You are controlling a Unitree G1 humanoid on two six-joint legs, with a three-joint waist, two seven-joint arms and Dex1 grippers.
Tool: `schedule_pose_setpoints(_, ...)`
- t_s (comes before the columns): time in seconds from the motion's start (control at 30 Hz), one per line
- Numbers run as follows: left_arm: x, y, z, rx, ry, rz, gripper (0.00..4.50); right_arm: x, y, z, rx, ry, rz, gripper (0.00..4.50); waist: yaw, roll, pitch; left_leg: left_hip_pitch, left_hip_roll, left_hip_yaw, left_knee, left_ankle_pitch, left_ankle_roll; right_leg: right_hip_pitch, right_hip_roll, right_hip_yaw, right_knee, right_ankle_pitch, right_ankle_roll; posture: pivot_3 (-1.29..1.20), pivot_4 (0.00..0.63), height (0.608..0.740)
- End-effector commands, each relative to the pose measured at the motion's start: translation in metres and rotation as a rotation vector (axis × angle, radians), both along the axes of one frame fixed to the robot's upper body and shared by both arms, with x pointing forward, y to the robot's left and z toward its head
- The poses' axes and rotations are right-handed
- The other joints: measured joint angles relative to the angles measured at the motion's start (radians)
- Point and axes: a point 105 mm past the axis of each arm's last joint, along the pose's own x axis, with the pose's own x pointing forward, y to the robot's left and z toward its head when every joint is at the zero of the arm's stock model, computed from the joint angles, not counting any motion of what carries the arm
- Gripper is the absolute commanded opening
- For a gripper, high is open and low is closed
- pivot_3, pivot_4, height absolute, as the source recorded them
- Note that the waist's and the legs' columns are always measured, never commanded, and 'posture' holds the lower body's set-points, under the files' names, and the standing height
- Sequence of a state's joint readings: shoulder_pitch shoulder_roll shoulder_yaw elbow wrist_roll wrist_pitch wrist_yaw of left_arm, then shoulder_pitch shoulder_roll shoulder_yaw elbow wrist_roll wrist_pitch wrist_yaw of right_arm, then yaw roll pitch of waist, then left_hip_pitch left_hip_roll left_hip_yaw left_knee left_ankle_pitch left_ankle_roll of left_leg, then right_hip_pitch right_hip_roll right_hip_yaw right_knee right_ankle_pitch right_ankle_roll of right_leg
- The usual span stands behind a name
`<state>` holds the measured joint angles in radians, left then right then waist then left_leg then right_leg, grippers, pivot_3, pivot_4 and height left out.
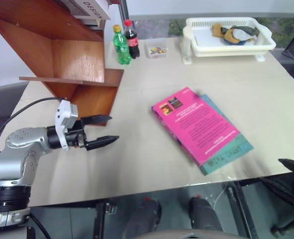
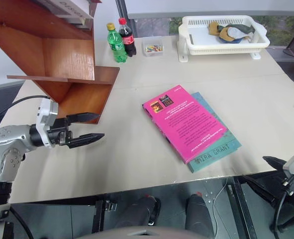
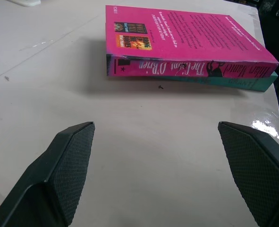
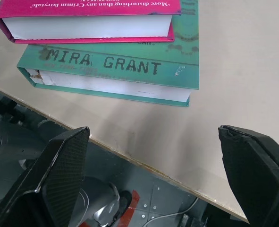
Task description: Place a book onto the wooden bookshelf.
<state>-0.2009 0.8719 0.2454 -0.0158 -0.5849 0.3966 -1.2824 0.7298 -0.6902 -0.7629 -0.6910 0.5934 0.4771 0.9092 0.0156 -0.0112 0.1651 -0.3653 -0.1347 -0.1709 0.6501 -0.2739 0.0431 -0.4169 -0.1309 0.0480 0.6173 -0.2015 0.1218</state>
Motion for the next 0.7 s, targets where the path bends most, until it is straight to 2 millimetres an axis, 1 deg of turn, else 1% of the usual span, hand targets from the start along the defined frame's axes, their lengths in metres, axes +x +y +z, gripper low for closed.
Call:
schedule_pose_setpoints(0.03,0.000,0.001,0.010,0.003,-0.034,-0.002,4.50,0.001,-0.001,0.006,-0.020,-0.022,0.005,4.47,0.000,0.000,0.000,0.000,0.000,0.000,0.000,0.000,0.000,0.000,0.000,0.000,0.000,0.000,0.000,0.00,0.150,0.740)
schedule_pose_setpoints(0.23,-0.001,-0.007,0.014,-0.037,-0.033,-0.026,4.50,0.003,-0.003,0.005,-0.013,-0.031,0.003,4.47,0.000,0.000,0.000,0.000,0.000,0.000,0.000,0.000,0.000,0.000,0.000,0.000,0.000,0.000,0.000,0.00,0.150,0.740)
schedule_pose_setpoints(0.43,-0.005,-0.017,0.022,-0.080,-0.051,-0.104,4.50,0.008,-0.010,0.008,-0.033,-0.070,-0.032,4.47,0.000,0.000,0.000,0.000,0.000,0.000,0.000,0.000,0.000,0.000,0.000,0.000,0.000,0.000,0.000,0.00,0.150,0.740)
schedule_pose_setpoints(0.5,-0.009,-0.022,0.027,-0.105,-0.057,-0.159,4.50,0.014,-0.011,0.011,-0.032,-0.100,-0.043,4.47,-0.001,0.000,0.000,0.000,0.000,0.000,0.000,0.000,0.000,0.000,0.000,0.000,0.000,0.000,0.000,0.00,0.150,0.740)
schedule_pose_setpoints(0.67,-0.026,-0.042,0.033,-0.109,-0.074,-0.326,4.50,0.028,-0.008,0.018,-0.003,-0.136,-0.022,4.47,-0.001,0.000,0.000,0.000,0.000,0.000,0.000,0.000,0.000,0.000,0.000,0.000,0.000,0.000,0.000,0.00,0.150,0.740)
schedule_pose_setpoints(0.7,-0.030,-0.047,0.032,-0.104,-0.071,-0.367,4.50,0.031,-0.006,0.019,-0.004,-0.139,-0.013,4.24,-0.001,0.001,0.000,0.000,0.000,0.000,0.000,0.000,0.000,0.000,0.000,0.000,0.000,0.000,0.000,0.00,0.150,0.740)
